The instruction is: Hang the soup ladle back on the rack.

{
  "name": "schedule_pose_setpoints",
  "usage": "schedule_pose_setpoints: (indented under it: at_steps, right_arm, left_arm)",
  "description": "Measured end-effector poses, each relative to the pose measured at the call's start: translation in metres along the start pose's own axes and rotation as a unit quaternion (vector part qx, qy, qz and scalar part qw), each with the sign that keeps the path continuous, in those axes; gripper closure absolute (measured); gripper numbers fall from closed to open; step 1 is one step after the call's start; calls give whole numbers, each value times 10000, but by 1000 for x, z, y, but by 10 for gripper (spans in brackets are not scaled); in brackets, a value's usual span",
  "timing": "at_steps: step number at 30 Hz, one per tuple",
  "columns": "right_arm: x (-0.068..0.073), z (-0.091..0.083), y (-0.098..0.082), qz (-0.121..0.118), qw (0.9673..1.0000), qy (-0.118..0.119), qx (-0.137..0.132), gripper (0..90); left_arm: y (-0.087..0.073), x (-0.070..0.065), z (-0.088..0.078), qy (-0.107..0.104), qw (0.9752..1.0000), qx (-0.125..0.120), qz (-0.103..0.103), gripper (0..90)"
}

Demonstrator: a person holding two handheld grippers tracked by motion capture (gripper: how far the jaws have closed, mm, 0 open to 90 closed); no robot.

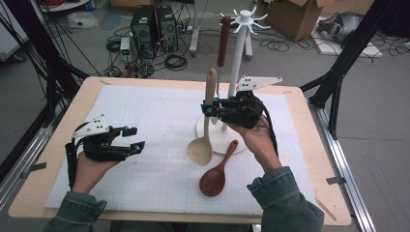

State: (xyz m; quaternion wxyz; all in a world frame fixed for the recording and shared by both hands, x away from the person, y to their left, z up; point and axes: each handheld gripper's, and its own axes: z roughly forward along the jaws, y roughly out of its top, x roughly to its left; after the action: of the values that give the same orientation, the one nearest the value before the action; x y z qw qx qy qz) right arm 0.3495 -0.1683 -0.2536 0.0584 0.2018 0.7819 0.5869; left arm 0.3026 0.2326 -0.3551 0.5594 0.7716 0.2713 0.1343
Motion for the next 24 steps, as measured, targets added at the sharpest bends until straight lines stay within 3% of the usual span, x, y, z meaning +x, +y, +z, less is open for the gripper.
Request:
schedule_pose_setpoints:
  at_steps: [11, 24]
  right_arm:
    - [-8, -9, 14, -67, 10000, 33, 1, 761]
    - [-18, -23, 35, -105, 9999, 39, -97, 761]
  left_arm:
    - [-8, 11, -12, 299, 9995, 1, -97, 219]
    - [-12, 18, -17, 570, 9981, -24, -225, 129]
